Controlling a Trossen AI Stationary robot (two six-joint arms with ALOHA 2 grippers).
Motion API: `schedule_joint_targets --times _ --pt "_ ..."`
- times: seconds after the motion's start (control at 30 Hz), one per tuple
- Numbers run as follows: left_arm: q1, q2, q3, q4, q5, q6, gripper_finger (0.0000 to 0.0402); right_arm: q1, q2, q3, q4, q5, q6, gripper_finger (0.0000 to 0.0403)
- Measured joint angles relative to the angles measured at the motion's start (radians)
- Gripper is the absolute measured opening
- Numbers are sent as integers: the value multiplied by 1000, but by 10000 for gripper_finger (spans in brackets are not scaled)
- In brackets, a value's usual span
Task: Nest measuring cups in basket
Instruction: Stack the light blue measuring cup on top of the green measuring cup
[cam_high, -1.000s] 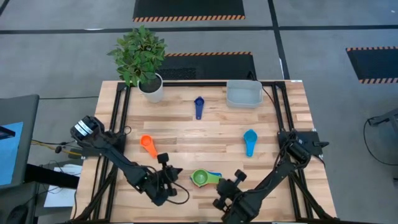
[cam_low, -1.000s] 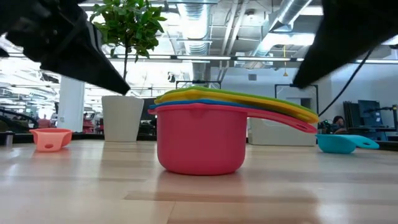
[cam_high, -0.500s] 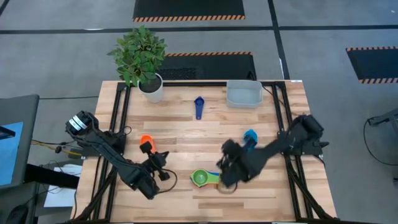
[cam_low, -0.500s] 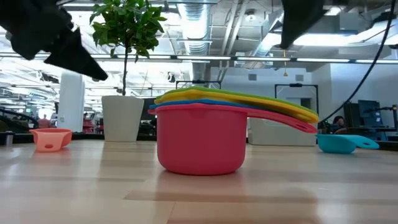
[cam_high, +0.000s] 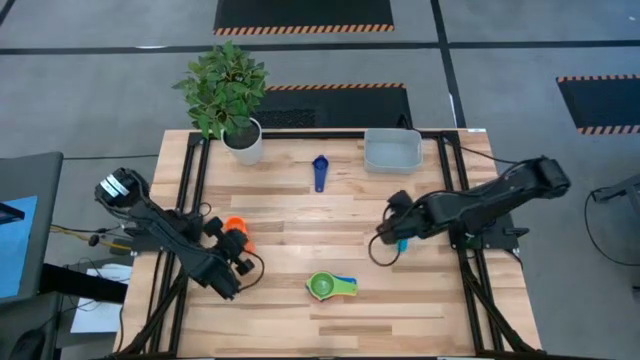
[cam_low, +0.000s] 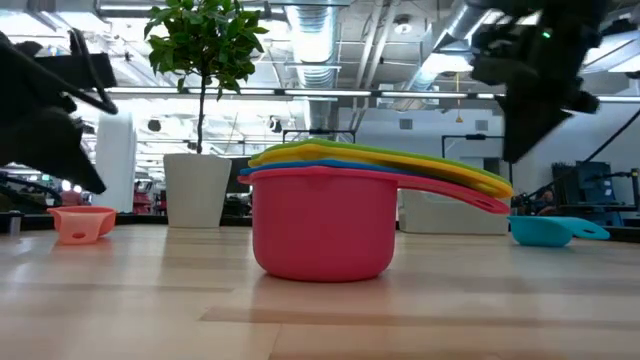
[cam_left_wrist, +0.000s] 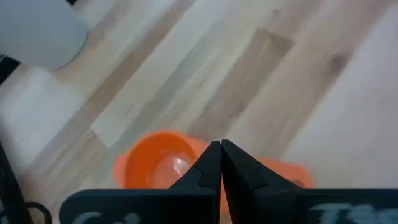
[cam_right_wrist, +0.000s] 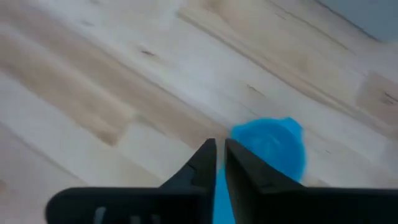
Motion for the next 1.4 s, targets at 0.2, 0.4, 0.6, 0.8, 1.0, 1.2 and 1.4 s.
schedule_joint_targets --times 0.2,0.4,0.6,0.8,1.0,1.2,1.4 --pt "101 -95 -13 5 -18 33 10 -44 -83 -127 7 -22 71 124" --pt "189 -143 -13 43 -41 241 40 -119 -50 -230 80 -138 96 201" --pt "279 -199 -13 56 -43 395 66 -174 -37 -254 83 -147 93 224" --pt "335 -275 -9 104 -52 553 75 -196 -37 -283 123 -176 63 177" --pt "355 -329 -9 148 -74 582 75 -177 -38 -313 201 -176 21 77" --pt "347 -337 -9 147 -72 663 75 -180 -42 -346 286 -167 -14 14" --pt "346 -336 -18 131 -59 695 75 -127 -38 -262 358 -177 -214 23"
